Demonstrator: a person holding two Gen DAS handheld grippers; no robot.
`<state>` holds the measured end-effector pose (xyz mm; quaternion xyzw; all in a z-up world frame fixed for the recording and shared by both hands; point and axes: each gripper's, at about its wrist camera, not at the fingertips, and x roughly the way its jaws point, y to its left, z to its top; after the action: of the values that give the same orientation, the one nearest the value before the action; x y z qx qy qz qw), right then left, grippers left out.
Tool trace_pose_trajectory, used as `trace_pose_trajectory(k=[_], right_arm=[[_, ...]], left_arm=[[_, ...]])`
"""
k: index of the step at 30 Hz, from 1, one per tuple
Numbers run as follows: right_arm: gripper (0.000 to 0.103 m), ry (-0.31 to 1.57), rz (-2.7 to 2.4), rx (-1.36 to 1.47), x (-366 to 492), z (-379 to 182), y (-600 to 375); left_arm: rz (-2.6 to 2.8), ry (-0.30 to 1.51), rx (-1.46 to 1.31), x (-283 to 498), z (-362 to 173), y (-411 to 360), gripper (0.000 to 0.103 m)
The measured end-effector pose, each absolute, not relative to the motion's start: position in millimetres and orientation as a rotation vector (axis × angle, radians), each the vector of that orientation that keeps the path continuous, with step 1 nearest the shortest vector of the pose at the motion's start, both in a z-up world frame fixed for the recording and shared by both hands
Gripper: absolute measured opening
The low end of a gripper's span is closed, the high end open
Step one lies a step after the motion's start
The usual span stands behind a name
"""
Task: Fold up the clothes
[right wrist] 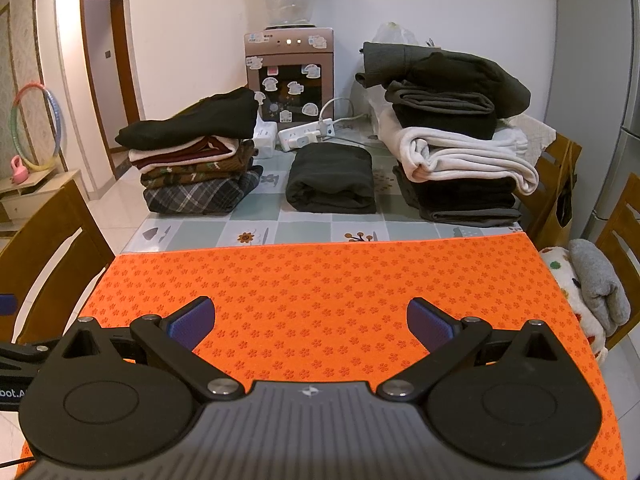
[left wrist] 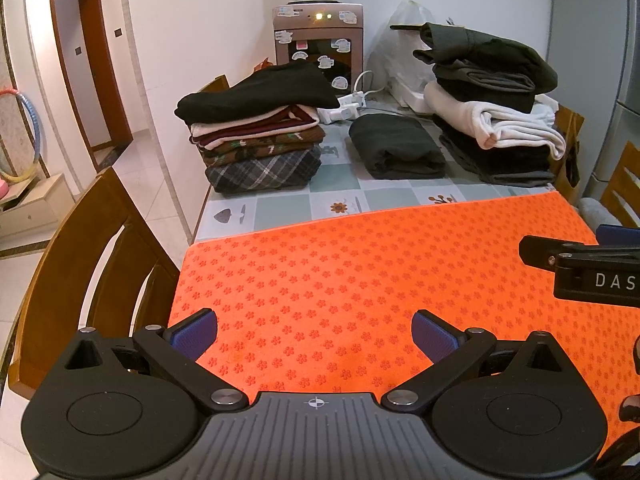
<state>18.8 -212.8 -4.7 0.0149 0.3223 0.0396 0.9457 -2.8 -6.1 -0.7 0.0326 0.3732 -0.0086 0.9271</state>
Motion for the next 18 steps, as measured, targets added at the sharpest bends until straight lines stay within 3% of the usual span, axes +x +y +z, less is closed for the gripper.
trace_pose_trajectory(k=[18], right_arm=[[0.103,0.671,0.079,0.036,22.5,-7.4,-212.3]], left_arm=[[-0.015,0.784,0.067,1.2,-2.8,-7.2,0.103]])
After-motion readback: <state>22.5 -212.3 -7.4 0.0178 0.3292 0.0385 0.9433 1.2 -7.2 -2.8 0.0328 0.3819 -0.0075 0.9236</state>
